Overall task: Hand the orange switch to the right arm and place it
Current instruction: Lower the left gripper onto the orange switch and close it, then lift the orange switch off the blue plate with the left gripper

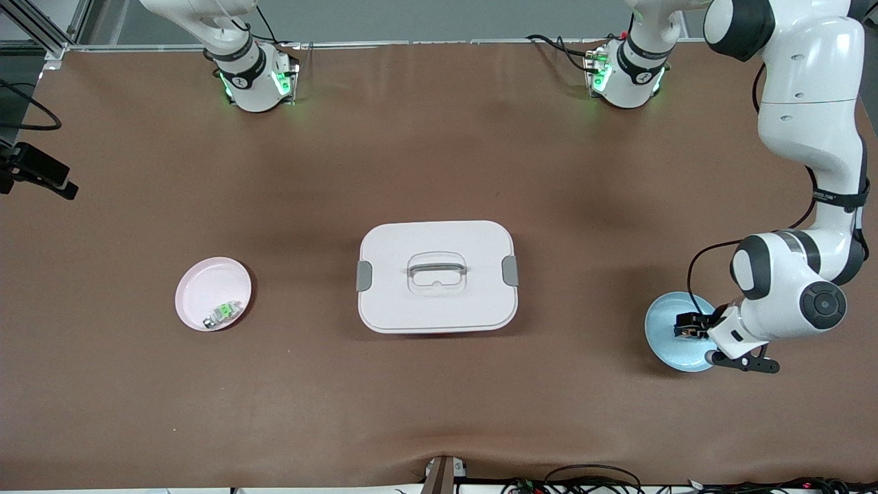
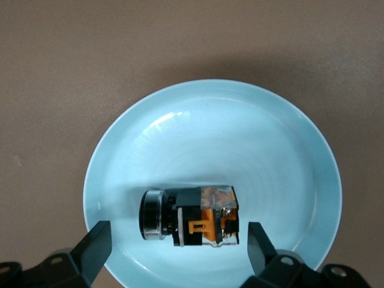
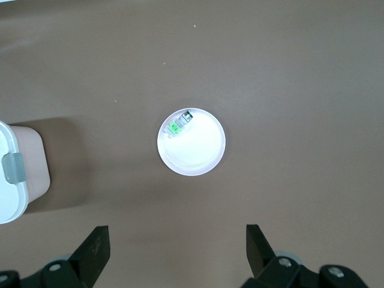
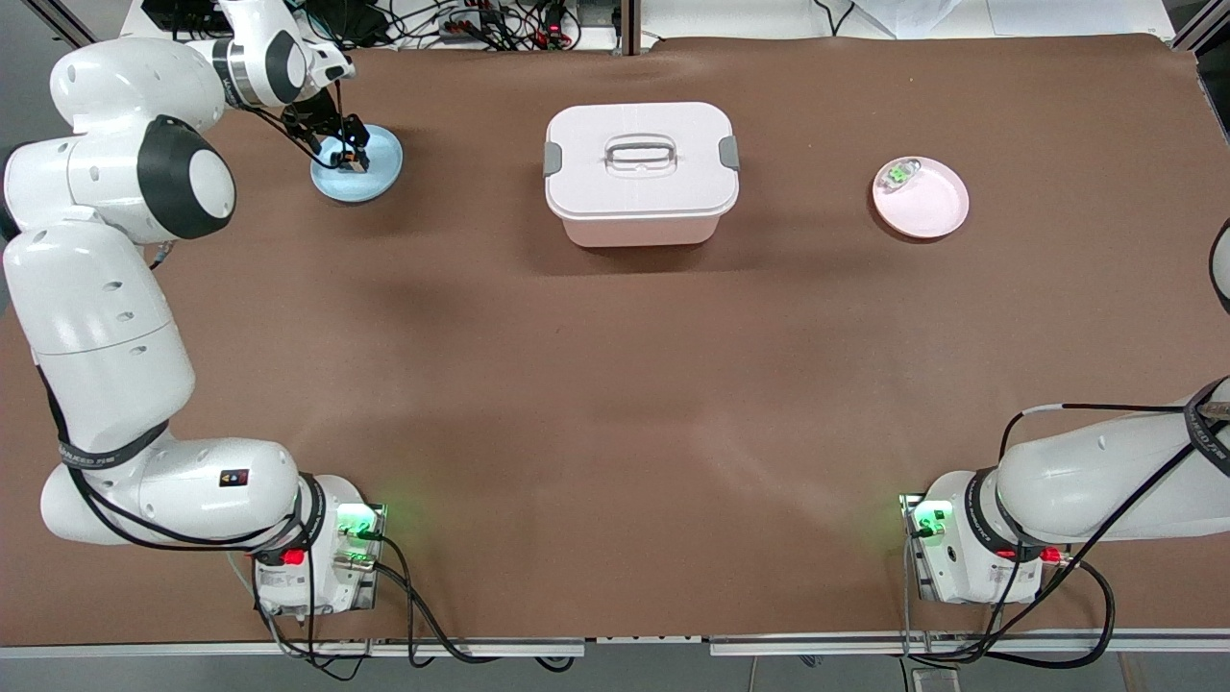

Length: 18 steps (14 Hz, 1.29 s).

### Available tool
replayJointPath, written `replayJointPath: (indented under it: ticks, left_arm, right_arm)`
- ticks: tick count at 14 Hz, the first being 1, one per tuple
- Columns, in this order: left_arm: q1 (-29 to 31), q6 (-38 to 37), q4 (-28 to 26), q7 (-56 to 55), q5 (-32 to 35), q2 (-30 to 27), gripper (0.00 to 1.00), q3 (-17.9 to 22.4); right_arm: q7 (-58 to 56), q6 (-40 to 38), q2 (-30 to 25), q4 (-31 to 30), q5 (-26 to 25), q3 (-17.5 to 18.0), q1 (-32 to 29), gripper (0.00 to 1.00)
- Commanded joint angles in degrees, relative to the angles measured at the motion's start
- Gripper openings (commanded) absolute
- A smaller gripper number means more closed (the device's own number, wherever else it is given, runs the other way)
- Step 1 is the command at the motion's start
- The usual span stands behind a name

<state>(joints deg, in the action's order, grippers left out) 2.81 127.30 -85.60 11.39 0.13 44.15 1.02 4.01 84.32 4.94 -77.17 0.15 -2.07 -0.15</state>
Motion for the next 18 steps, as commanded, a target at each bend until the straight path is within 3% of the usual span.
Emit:
replayJointPath:
  ticks: [1,3,18]
  left_arm:
    - [-0.2,1.6,1.3,-1.7,0.0,1.1,1.00,0.0]
    - [-0.2,4.9,0.8,-1.7,0.0,1.2,1.00,-0.1]
    - [0.1,4.9,-2.5,-1.8,0.0,0.9,1.00,-0.5]
  right_arm:
    - [0.6,0.3,-0.5,-0.4,-0.4,0.4,0.0,1.00]
    - [0.7,0.3,-0.6,-0.3,-0.1,0.3,-0.3,1.00]
    - [0.1,0.1,-0.6,0.1,1.2,0.6,-1.1,1.00]
